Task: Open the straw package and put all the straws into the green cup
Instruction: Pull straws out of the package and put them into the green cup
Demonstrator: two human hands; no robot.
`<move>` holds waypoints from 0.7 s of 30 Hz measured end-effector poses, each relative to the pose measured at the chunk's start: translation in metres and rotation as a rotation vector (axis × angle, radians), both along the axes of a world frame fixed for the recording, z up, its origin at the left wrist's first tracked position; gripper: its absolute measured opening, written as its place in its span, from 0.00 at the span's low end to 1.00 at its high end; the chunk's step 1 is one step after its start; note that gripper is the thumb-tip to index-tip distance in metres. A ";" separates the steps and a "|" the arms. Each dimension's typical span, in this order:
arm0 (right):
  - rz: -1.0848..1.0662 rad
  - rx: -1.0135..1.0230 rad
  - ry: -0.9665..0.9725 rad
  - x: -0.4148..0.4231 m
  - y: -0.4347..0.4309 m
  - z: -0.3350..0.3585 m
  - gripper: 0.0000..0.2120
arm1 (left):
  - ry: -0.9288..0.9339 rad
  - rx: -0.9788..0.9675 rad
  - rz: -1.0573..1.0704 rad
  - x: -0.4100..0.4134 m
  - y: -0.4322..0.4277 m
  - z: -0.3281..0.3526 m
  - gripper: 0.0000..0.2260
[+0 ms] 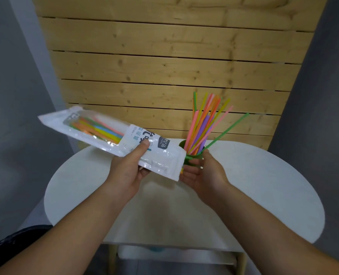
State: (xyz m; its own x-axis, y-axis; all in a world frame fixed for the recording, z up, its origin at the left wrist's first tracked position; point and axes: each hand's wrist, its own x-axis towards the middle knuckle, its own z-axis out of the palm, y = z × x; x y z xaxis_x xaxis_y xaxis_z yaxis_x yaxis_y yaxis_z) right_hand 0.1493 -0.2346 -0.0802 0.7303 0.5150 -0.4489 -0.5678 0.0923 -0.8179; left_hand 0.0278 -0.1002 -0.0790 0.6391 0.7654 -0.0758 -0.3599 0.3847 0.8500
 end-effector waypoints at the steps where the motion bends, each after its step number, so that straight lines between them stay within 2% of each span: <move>1: 0.005 0.070 0.051 -0.004 0.002 -0.002 0.26 | 0.009 0.066 0.003 0.001 -0.002 0.002 0.12; 5: -0.028 0.237 0.162 -0.011 0.004 -0.007 0.24 | 0.031 0.208 0.043 0.002 -0.010 0.004 0.10; 13: 0.007 0.219 0.175 -0.016 0.006 -0.004 0.21 | 0.043 0.260 0.050 0.000 -0.007 0.004 0.09; 17: 0.041 0.291 0.271 -0.021 0.005 0.000 0.20 | 0.048 0.291 0.025 0.003 -0.009 0.003 0.09; 21: 0.001 0.240 0.193 -0.020 0.006 -0.002 0.17 | 0.047 0.271 0.029 0.002 -0.007 0.002 0.09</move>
State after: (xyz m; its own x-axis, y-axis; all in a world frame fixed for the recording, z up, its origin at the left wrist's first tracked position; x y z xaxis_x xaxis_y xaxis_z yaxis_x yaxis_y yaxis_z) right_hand 0.1290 -0.2285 -0.0821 0.6429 0.6235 -0.4449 -0.7108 0.2692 -0.6499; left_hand 0.0301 -0.1077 -0.0769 0.6175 0.7795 0.1055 -0.3254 0.1311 0.9364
